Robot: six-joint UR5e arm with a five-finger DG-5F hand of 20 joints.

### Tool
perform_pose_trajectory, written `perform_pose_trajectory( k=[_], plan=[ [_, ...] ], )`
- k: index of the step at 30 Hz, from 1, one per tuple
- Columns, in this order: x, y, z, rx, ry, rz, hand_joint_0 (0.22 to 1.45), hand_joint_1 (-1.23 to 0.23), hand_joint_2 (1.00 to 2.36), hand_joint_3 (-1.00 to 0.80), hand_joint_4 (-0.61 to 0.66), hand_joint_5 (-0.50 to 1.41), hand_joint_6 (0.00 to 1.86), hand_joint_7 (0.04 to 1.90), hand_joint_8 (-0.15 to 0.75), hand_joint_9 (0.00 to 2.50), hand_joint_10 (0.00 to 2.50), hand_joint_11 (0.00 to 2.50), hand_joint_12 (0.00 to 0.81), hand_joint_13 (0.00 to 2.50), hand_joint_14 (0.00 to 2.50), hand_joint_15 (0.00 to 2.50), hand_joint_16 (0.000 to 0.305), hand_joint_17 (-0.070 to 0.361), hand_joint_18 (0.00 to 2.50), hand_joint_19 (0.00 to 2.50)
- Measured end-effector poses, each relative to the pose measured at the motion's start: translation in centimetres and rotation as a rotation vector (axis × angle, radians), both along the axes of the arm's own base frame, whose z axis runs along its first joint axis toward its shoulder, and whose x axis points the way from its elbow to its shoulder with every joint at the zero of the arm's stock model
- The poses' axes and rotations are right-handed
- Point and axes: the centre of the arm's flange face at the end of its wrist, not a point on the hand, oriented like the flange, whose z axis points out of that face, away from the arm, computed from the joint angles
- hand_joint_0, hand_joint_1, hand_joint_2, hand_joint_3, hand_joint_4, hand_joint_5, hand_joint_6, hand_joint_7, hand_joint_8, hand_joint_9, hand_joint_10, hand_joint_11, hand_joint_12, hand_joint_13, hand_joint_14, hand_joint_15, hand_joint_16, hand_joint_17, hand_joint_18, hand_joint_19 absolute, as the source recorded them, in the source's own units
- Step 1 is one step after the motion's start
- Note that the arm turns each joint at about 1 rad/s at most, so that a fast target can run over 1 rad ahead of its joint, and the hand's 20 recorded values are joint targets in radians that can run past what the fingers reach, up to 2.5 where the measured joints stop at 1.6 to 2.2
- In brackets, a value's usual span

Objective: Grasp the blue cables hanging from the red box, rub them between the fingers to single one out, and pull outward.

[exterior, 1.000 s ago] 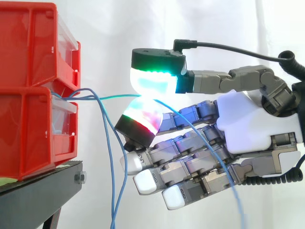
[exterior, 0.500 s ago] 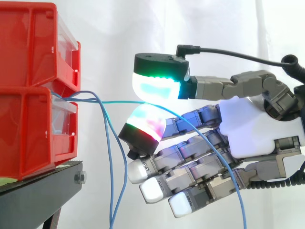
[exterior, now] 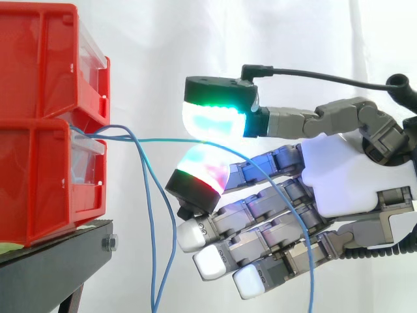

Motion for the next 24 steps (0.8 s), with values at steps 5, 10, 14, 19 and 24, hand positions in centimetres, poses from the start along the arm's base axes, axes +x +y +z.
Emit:
perform_pose_trajectory(
  k=[5, 10, 14, 19, 24],
  plan=[
    [0.06, 0.01, 0.13, 0.001, -0.003, -0.001, 0.50, -0.65, 1.00, -0.45, 0.13, -0.15, 0.87, 1.16, 0.295, 0.83, 0.02, 0.54, 0.425, 0.78, 0.02, 0.65, 0.056, 0.126, 0.63, 0.72],
    [0.06, 0.00, 0.16, 0.001, -0.003, -0.001, 0.47, -0.63, 1.00, -0.50, 0.13, -0.15, 0.87, 1.14, 0.300, 0.84, 0.02, 0.53, 0.434, 0.80, 0.02, 0.65, 0.059, 0.132, 0.65, 0.70],
    [0.07, 0.02, 0.16, 0.001, -0.004, -0.001, 0.45, -0.65, 1.00, -0.50, 0.14, -0.15, 0.87, 1.14, 0.308, 0.83, 0.02, 0.56, 0.441, 0.80, 0.02, 0.66, 0.060, 0.135, 0.66, 0.70],
    [0.06, 0.02, 0.15, 0.001, -0.003, -0.001, 0.49, -0.72, 1.00, -0.50, 0.14, -0.15, 0.87, 1.16, 0.294, 0.80, 0.02, 0.56, 0.425, 0.77, 0.02, 0.65, 0.058, 0.130, 0.64, 0.69],
    [0.06, 0.00, 0.15, 0.001, -0.003, -0.001, 0.53, -0.77, 1.00, -0.44, 0.14, -0.16, 0.88, 1.16, 0.284, 0.79, 0.01, 0.56, 0.410, 0.78, 0.02, 0.65, 0.055, 0.123, 0.65, 0.69]
  ],
)
